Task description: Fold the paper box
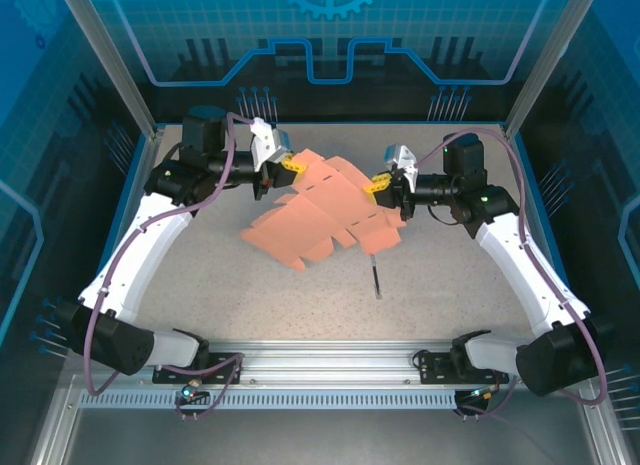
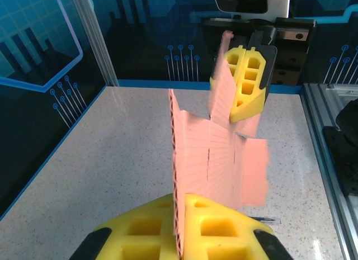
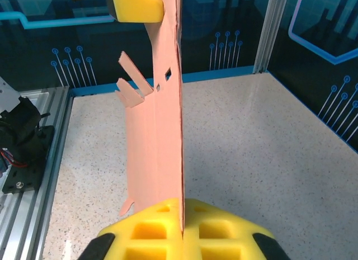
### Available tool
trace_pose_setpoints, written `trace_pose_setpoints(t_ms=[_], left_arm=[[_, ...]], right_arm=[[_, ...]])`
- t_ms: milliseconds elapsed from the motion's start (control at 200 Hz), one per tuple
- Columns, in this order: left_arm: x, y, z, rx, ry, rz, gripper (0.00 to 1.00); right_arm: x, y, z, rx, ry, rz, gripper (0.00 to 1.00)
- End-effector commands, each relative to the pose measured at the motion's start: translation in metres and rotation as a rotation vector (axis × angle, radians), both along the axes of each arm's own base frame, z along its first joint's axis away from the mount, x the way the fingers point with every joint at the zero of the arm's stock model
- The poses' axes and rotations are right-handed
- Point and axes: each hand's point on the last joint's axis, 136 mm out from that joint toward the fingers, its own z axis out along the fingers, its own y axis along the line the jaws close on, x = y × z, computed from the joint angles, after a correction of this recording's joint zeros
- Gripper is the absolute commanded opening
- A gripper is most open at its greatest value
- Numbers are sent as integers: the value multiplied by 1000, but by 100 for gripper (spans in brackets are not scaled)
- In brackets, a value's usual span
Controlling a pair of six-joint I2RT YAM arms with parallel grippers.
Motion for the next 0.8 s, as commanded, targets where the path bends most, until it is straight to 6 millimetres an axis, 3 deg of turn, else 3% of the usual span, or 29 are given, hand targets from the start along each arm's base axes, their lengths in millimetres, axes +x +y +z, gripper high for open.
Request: trace_pose_setpoints(t_ms=[0,190,315,425,560,795], left_arm=[[0,-1,-5,-13,17,-18,17],[1,1,-23,-5,36,-19,50],[3,1,-31,-5,57,-27,61],[3,-1,-36,-12,81,-44,64],[2,-4,-38,-28,106,-70,58],[0,-8,-35,-65,157,-105,20]], right_arm=[[-8,-2,9,37,-13,26,0],[-11,-7,13,71,12,40,0],[-10,-8,15,77,14,37,0],[-9,-9,18,87,11,34,0],[-7,-9,19,93,10,27,0],[4,-12,21,96,4,-32,0]])
